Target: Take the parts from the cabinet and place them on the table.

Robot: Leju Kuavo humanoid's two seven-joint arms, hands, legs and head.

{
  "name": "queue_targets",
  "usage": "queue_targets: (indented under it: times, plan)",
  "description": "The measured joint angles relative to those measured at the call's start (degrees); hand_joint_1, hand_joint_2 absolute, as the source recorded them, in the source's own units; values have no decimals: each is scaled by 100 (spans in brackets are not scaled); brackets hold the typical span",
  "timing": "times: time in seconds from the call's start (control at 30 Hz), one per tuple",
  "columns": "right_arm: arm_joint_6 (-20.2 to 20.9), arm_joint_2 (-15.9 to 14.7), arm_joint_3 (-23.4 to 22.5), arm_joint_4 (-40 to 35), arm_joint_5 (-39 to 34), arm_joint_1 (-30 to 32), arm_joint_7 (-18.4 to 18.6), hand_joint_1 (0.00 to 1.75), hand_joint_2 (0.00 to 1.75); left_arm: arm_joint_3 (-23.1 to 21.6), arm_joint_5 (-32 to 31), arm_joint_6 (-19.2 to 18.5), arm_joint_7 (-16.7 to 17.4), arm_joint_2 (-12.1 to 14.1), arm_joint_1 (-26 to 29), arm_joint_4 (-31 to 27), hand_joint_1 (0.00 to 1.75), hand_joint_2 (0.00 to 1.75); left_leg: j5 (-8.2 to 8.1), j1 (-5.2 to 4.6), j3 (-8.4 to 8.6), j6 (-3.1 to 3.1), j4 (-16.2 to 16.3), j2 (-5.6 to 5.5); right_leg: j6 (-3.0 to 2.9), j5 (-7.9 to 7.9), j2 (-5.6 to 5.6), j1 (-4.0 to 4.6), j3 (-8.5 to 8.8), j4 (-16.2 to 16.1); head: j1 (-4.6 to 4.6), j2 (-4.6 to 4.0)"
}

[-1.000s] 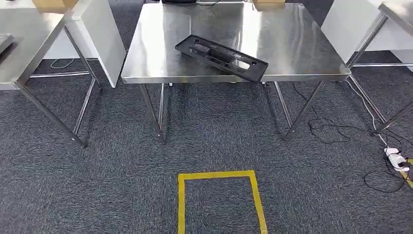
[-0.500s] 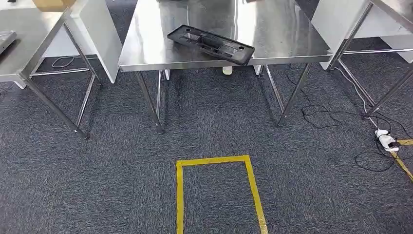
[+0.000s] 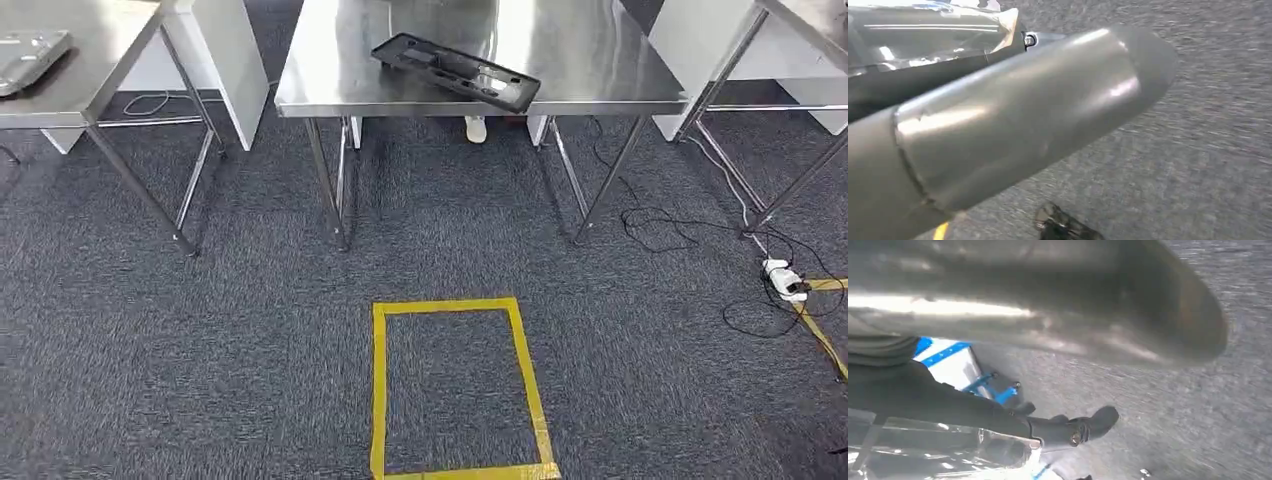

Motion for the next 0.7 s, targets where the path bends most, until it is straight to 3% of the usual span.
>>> queue_targets:
  times: [0.03, 0.07, 0.1, 0.13, 0.17, 0.2, 0.23, 0.3, 0.33, 0.37, 0.43, 0.47, 0.5, 0.53, 0.57, 0.6, 0.63, 0.67, 0.7]
  plan:
    - [0, -2, 0, 0, 2, -1, 0, 0, 0, 0, -2, 0, 0, -4, 0, 0, 0, 0, 89, -5, -116, -7, 7, 15, 68, -19, 1, -1, -1, 342, 4, 0]
    - [0, -4, -4, 0, 0, 0, 0, 0, 0, 0, 0, 0, 0, -4, 0, 2, 0, 0, 179, -6, -225, -18, 22, 23, 160, 138, 1, -2, 109, 443, 2, 0]
    - [0, -7, -7, -2, 2, 2, 0, 0, 0, 0, 0, 0, 0, -4, 0, 0, 0, 0, 247, -5, -318, -33, 48, 28, 236, 350, 2, -2, 314, 304, 7, 0]
    - [0, -9, -13, -13, 0, 1, 0, 0, 0, 0, -2, 0, 0, -4, -1, 0, 0, 0, 321, -4, -440, -53, 86, 29, 279, 533, 3, -3, 642, -76, 4, 0]
    - [0, -11, -13, -22, 2, -5, 0, 0, 0, 0, -2, 0, 0, -7, -1, 0, 0, 0, 381, -4, -533, -80, 127, 24, 255, 553, 3, -3, 1047, -610, 7, 0]
    - [0, -11, -13, -39, 9, -13, 0, 0, 0, -2, -2, 0, 0, -15, -3, 0, 0, 0, 422, -33, -591, -114, 178, 17, 188, 406, 2, 11, 1572, -1283, 4, 0]
    - [-2, -9, -13, -59, 46, -26, -2, 0, 0, -2, -2, 2, 0, -24, -3, 2, 0, 0, 469, -48, -642, -133, 240, 19, 121, 229, 11, 19, 1874, -1880, 4, 0]
    - [-4, -4, -33, -57, 122, -36, -7, 0, 0, -4, -2, 33, -2, -24, -6, 2, 0, 0, 612, -19, -677, -206, 213, 36, 38, 220, 18, 46, 1767, -1820, -24, 0]
    - [-4, -2, -37, -55, 159, -28, -7, 0, 0, -4, -4, 39, -2, -28, 4, 2, 0, 0, 673, -13, -688, -247, 202, 30, -31, 269, 10, 50, 1720, -1797, -27, 0]
    - [-4, 0, -46, -52, 197, -17, -7, 0, 0, -4, -4, 50, -2, -24, 24, 2, 0, 0, 642, 16, -737, -281, 227, 8, -113, 353, -15, -11, 1640, -1799, -13, 0]
    - [-4, -15, -74, -52, 216, -2, -2, 0, 0, -2, -11, 50, 0, -31, 41, 4, 0, 0, -133, 39, -859, -363, 675, -21, -208, 505, -41, 11, 1471, -1793, -46, 0]
    - [-4, -13, -81, -50, 234, 0, -2, 0, 0, -2, -22, 50, -2, -28, 49, 4, 0, 0, -523, 48, -938, -396, 1117, -23, -222, 593, -44, 20, 1366, -1786, -48, 0]
    - [-4, -9, -94, -50, 256, -1, -2, 0, 0, -4, -37, 50, -2, -28, 46, 4, 0, 0, -765, 53, -1011, -418, 1563, -23, -224, 669, -48, 29, 1263, -1779, -57, 0]
    - [-4, -11, -122, -50, 275, -3, -2, 0, 0, -7, -63, 50, -2, -31, 47, 4, 0, 0, -829, 57, -1040, -428, 1938, -23, -220, 747, -51, 35, 1154, -1756, -50, 0]
    - [-4, -11, -149, -50, 295, -2, -2, 0, 0, -11, -72, 50, -2, -31, 47, 4, 0, 0, -698, 59, -989, -424, 2092, -24, -208, 810, -54, 36, 1072, -1716, -55, 0]
    - [-4, -13, -177, -48, 308, -1, -2, 0, 0, -22, -96, 48, -2, -31, 48, 7, 0, 0, -443, 59, -823, -412, 2012, -24, -196, 867, -55, 36, 945, -1659, -57, 0]
    - [-4, -15, -199, -46, 308, -1, -2, 0, 0, -42, -144, 41, -2, -31, 49, 7, 0, 0, -221, 59, -560, -386, 1728, -26, -177, 908, -53, 37, 833, -1604, -57, 0]
    - [-6, -13, -247, -39, 308, -3, -2, 0, 0, -61, -205, 29, -4, -28, 45, 7, 0, 0, -136, 51, -138, -330, 1194, -40, -161, 945, -49, 45, 739, -1555, -59, 0]
    - [-4, 11, -297, -35, 310, -8, -4, 0, 0, -94, -260, 2, -4, -11, 40, 2, 0, 0, -295, 29, 305, -239, 592, -87, -144, 981, -48, 28, 697, -1516, -55, 0]
